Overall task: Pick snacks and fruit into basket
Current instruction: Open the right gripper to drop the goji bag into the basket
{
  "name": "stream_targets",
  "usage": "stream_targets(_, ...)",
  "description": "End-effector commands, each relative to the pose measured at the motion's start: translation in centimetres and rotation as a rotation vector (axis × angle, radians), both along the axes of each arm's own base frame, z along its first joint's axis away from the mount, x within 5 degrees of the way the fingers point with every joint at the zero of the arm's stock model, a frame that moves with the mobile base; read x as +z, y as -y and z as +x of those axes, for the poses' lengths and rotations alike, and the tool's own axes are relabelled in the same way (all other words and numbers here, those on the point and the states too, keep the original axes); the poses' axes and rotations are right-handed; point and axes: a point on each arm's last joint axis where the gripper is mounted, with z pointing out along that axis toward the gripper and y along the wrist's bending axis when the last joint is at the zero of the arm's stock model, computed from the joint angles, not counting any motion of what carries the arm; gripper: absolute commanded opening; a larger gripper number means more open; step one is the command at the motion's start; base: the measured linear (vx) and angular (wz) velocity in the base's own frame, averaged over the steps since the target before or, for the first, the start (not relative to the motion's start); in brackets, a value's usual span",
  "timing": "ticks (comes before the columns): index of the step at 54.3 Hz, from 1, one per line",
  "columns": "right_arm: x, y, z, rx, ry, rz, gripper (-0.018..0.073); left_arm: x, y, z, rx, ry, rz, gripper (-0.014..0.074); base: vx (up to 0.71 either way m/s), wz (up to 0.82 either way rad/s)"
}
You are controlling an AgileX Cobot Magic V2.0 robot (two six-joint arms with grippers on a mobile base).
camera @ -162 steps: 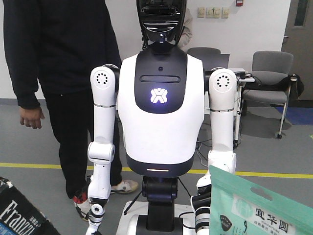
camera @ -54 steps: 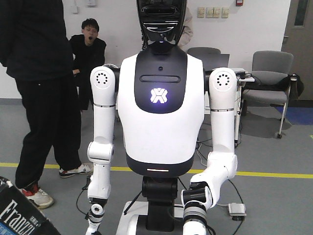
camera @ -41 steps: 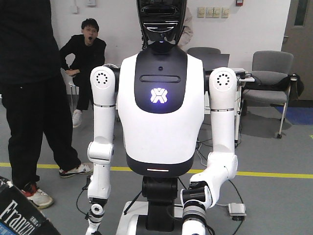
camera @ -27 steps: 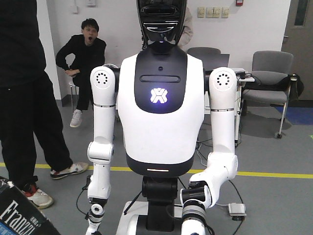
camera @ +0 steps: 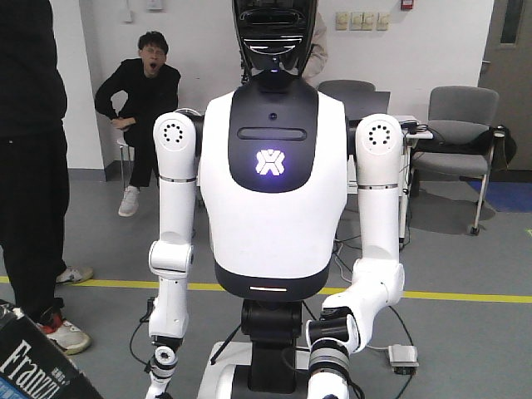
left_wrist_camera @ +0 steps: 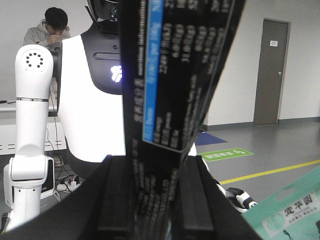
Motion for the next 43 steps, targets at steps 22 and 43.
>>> stream_targets(22, 0.7, -0.1, 1.1, -0.017, 0.039, 0.048, 0.0165, 1.6, 0.2, -0.2, -0.038, 0.086, -0.066, 0.0000, 0.00, 0.00)
stream_targets(43, 0.2, 0.1, 1.8, -0.075, 0.022, 0.027, 0.0495, 1.6, 0.2, -0.2, -0.039, 0.088, -0.067, 0.0000, 0.00, 0.00)
